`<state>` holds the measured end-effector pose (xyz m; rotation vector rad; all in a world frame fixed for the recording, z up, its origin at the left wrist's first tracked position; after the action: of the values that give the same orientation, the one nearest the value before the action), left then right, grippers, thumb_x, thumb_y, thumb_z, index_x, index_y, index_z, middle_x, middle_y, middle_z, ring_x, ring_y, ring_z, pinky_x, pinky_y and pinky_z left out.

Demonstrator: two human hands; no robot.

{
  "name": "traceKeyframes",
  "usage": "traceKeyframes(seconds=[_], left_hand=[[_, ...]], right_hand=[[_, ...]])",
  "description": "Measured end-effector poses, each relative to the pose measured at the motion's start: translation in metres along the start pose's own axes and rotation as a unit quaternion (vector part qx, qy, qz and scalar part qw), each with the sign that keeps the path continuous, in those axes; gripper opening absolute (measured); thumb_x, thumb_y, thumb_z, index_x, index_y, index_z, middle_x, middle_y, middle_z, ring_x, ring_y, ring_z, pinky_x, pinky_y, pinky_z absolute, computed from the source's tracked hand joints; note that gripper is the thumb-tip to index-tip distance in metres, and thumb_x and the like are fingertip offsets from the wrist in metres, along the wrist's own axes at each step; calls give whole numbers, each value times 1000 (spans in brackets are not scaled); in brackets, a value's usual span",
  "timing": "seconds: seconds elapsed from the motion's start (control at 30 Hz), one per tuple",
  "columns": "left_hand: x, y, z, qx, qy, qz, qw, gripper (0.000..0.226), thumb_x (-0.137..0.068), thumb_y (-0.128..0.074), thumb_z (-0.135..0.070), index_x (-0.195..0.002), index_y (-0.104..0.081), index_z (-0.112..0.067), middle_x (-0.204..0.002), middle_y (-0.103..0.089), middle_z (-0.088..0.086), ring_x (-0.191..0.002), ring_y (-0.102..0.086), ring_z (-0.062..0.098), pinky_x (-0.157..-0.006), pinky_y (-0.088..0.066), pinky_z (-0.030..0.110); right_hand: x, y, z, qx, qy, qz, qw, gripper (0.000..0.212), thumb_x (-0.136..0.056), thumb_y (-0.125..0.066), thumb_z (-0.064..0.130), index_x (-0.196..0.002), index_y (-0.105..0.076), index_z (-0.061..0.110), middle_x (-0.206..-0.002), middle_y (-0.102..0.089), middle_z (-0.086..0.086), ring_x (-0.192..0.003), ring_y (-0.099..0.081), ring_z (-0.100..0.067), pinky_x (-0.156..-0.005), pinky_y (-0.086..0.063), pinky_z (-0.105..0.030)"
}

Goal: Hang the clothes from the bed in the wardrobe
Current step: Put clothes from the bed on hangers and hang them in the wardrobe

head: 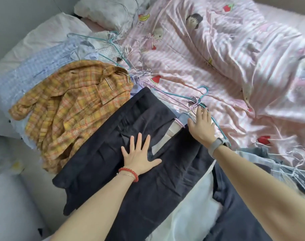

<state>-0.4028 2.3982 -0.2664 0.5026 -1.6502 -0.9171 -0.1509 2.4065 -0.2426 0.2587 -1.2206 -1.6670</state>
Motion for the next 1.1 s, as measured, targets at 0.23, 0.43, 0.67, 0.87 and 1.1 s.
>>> traceKeyframes(seconds=[0.23,0.43,0.67,0.87,1.1], left_hand=[[7,7,4,29,-32,-7,999,79,-87,-42,-61,-147,2,-33,-155,15,-4,-141,18,25,-111,1,57],[55,52,48,75,2,-139,987,58,-96,-37,-42,-147,-14,-26,-157,-2,1,-143,5,23,-113,-2,52],[185,48,188,142,117,-251,950,52,-96,-38,-36,-145,-24,-27,-154,-18,1,-142,-10,20,-113,-12,47],[394,-15,339,163,303,-363,866,44,-92,-48,-28,-134,-46,-19,-142,-43,4,-129,-38,22,-105,-27,41],[690,-130,421,181,503,-476,699,36,-79,-53,-16,-109,-65,0,-111,-65,19,-104,-61,33,-91,-45,47]], right_hand=[[41,-61,32,111,77,49,990,55,-97,-26,37,-147,-9,21,-155,-8,-8,-142,-6,-30,-111,-9,-54],[86,-53,121,101,180,23,978,52,-98,-28,33,-146,-15,18,-154,-13,-9,-142,-5,-28,-113,-9,-53],[215,-104,239,132,349,65,926,47,-97,-31,31,-142,-28,19,-152,-24,-5,-142,-8,-25,-113,-8,-52],[408,-189,357,140,549,128,814,43,-96,-34,26,-138,-36,18,-146,-34,-1,-139,-18,-20,-111,-14,-41],[692,-299,421,134,727,239,629,45,-96,-34,24,-140,-32,17,-149,-29,0,-140,-17,-16,-113,-10,-34]])
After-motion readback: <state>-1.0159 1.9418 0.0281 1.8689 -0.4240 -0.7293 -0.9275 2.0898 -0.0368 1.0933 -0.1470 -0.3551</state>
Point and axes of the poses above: each hand's wrist, its own x-axis away from the middle knuckle, its own y-axis out of the back of the hand, z = x × y, the point moved 10 cm from there along -x, towards the middle knuckle
